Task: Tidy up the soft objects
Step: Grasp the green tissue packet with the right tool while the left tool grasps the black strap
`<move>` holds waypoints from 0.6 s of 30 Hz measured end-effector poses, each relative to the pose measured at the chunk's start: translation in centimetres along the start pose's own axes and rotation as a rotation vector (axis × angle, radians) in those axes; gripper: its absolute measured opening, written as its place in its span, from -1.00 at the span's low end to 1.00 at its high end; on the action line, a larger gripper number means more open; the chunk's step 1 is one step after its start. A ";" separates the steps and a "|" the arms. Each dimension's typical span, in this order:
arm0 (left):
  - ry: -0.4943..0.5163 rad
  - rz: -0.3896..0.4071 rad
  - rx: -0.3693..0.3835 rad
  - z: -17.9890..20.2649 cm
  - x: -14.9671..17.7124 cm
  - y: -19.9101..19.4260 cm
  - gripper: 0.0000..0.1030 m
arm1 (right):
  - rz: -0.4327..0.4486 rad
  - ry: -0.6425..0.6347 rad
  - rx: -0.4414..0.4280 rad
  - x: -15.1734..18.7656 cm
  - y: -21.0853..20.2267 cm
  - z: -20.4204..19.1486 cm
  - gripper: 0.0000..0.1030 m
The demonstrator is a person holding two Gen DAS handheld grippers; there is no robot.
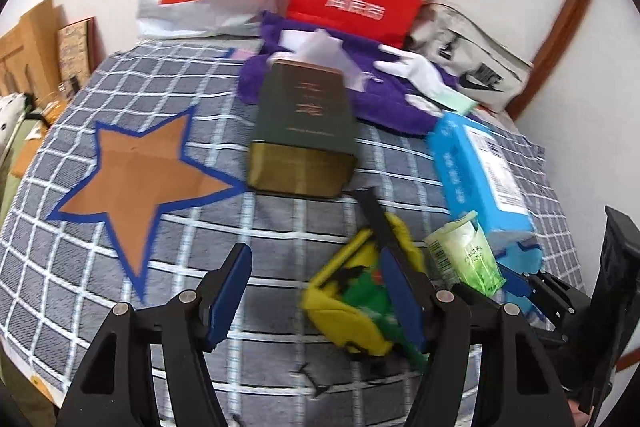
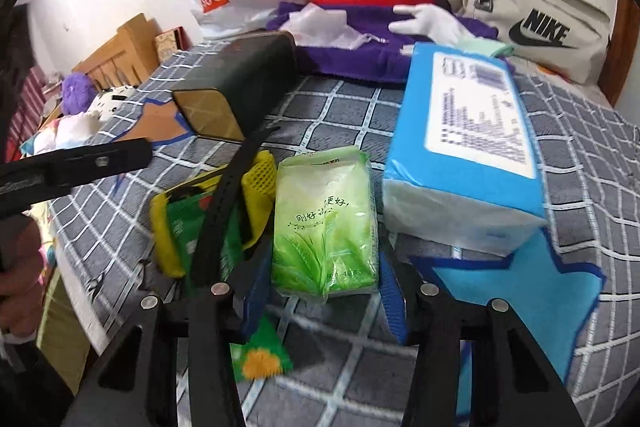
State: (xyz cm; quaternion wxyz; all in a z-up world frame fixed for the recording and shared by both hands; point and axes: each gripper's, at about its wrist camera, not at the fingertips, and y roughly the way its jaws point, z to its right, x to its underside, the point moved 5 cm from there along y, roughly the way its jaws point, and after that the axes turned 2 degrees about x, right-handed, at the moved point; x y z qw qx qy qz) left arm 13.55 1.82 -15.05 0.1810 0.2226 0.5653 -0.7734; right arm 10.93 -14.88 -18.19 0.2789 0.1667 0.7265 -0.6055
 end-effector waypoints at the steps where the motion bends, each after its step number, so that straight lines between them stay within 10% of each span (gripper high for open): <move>1: 0.010 -0.005 0.008 0.7 0.1 0.1 0.25 | 0.002 -0.001 -0.010 0.2 -0.6 0.2 -0.05; 12: 0.108 -0.077 0.007 5.2 0.8 3.4 0.16 | -0.010 0.006 -0.056 4.2 -3.0 3.4 -0.05; 18: 0.156 -0.121 -0.034 5.6 1.3 5.4 -0.45 | -0.007 0.038 -0.039 4.7 -2.9 5.8 -0.05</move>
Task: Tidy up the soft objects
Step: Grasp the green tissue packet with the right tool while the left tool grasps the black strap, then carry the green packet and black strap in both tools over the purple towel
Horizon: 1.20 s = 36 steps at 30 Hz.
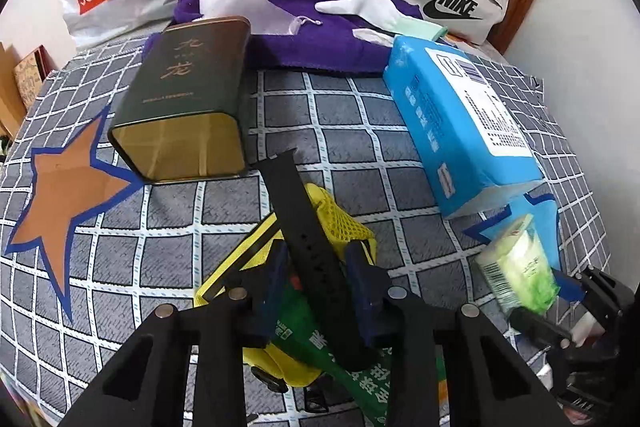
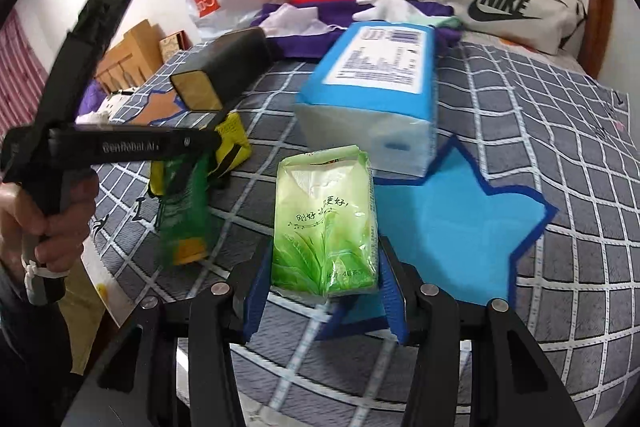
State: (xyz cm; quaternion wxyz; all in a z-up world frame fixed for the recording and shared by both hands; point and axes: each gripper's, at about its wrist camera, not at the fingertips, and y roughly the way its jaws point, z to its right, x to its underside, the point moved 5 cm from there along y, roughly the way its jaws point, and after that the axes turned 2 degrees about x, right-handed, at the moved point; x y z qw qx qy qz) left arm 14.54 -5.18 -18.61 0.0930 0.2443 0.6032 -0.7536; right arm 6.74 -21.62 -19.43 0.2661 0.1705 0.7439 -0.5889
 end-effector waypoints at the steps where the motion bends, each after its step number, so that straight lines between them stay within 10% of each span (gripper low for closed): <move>1: 0.005 0.003 0.002 0.0 0.1 -0.2 -0.47 | 0.001 0.004 -0.001 0.0 0.0 0.3 -0.05; 36: 0.009 0.070 0.029 -1.1 -0.5 -1.9 -0.61 | 0.004 -0.040 0.014 -0.8 0.3 -0.1 -0.09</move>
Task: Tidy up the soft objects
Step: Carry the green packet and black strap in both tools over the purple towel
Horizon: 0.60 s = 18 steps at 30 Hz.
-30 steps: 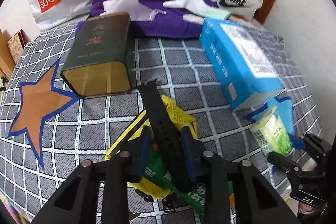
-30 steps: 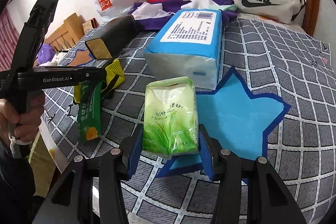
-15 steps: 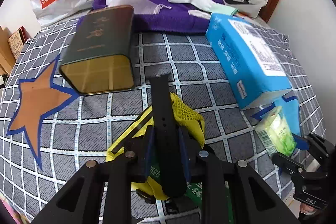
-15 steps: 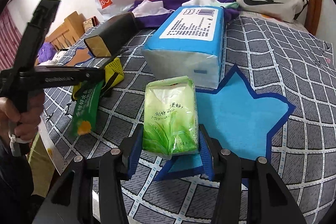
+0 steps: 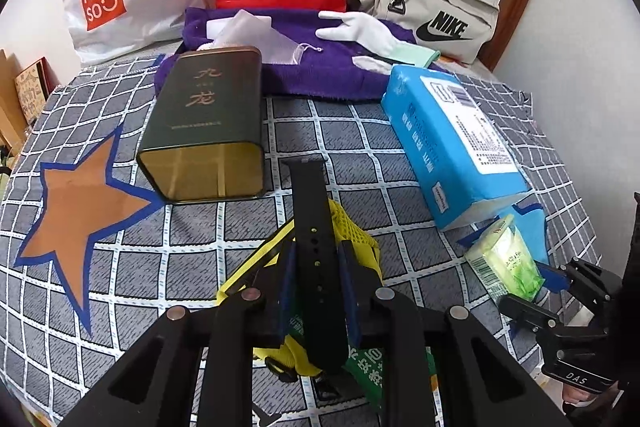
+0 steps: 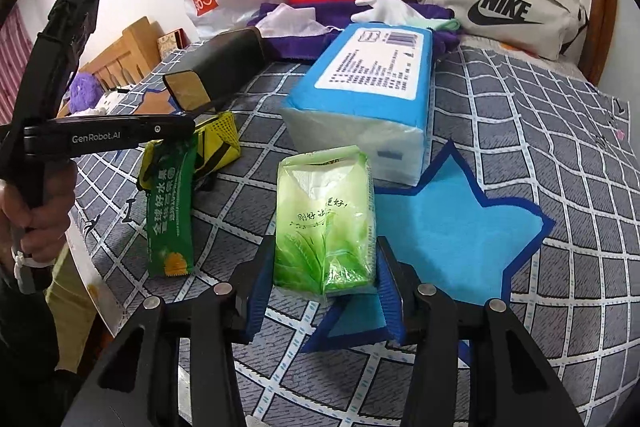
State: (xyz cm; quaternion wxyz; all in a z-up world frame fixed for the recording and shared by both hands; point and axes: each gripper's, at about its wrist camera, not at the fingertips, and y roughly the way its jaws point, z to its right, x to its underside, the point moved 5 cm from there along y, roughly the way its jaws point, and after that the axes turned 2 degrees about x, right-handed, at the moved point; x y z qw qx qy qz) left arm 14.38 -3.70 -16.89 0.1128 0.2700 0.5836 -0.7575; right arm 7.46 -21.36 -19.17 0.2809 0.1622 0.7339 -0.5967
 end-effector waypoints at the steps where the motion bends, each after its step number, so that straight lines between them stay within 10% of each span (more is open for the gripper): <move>1: -0.002 0.005 0.004 0.0 0.0 -0.3 -0.61 | 0.002 -0.004 0.001 -0.1 -0.1 -0.1 -0.09; 18: -0.026 0.059 0.023 -1.1 -1.8 -2.8 -0.65 | 0.063 -0.030 -0.010 -3.1 -3.2 -0.9 -0.09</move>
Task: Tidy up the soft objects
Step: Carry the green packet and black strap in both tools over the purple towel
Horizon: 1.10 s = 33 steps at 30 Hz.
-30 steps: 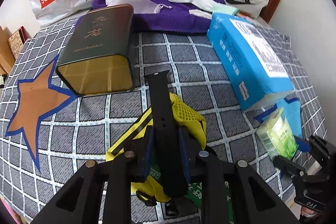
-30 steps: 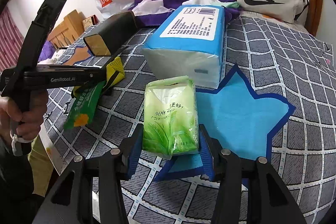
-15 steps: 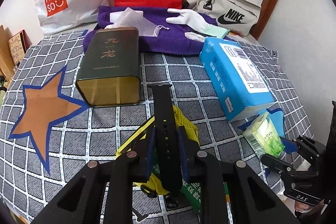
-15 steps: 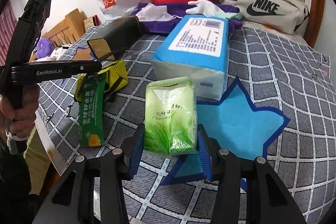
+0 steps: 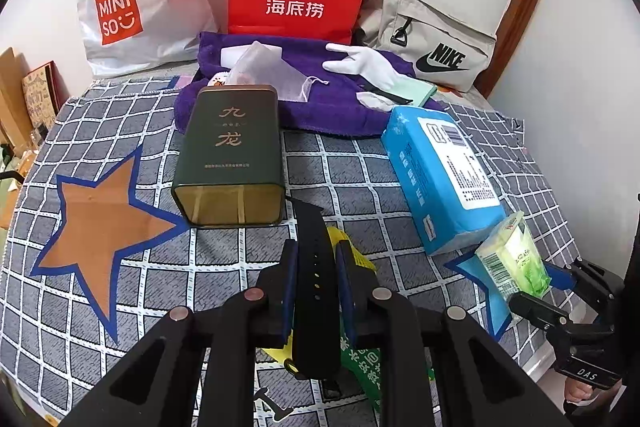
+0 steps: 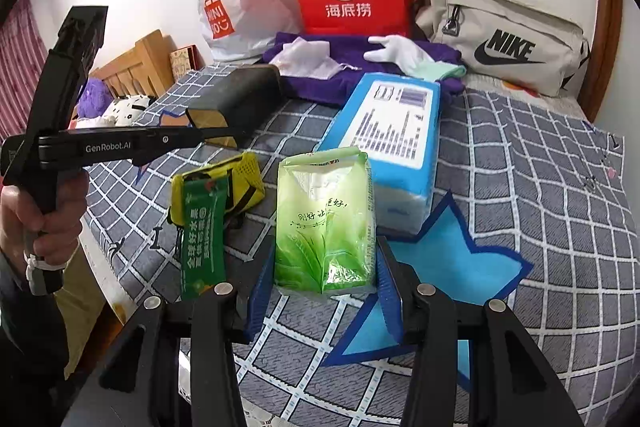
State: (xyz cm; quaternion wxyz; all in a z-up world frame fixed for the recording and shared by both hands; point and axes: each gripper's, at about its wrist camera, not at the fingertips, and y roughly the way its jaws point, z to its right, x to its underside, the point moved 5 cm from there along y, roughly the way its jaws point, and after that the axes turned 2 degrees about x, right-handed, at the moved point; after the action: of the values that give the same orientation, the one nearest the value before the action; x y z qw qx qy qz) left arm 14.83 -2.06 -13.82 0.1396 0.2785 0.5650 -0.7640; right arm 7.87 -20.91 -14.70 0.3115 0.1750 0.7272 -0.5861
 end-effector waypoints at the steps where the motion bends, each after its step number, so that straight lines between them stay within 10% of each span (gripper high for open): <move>1: 0.001 0.002 0.000 -0.1 -0.1 -0.1 -0.65 | 0.002 -0.001 0.000 -0.2 0.0 0.0 -0.09; 33: -0.032 0.101 -0.041 -2.6 -7.3 -2.7 -0.65 | 0.093 -0.010 0.035 -10.2 -0.2 1.7 -0.09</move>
State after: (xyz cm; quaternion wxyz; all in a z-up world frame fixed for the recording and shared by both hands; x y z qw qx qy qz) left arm 19.93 0.56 -7.96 0.1928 0.2917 0.5633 -0.7486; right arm 15.81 -21.45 -8.03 0.3390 0.2110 0.7064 -0.5845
